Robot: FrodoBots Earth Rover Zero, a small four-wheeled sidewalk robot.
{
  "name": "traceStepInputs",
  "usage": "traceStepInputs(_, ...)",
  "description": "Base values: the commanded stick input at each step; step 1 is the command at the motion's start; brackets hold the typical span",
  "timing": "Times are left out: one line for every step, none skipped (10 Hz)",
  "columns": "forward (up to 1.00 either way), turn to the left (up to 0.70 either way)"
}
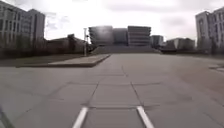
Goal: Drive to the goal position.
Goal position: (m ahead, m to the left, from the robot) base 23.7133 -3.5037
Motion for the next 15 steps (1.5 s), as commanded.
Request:
traceStepInputs(1.00, 0.00)
traceStepInputs(1.00, 0.00)
traceStepInputs(1.00, -0.04)
traceStepInputs(1.00, -0.27)
traceStepInputs(1.00, -0.27)
traceStepInputs(1.00, -0.27)
traceStepInputs(1.00, -0.27)
traceStepInputs(1.00, -0.27)
traceStepInputs(1.00, -0.27)
traceStepInputs(1.00, -0.27)
traceStepInputs(1.00, -0.27)
traceStepInputs(1.00, -0.27)
traceStepInputs(1.00, -0.27)
traceStepInputs(1.00, -0.27)
traceStepInputs(1.00, -0.27)
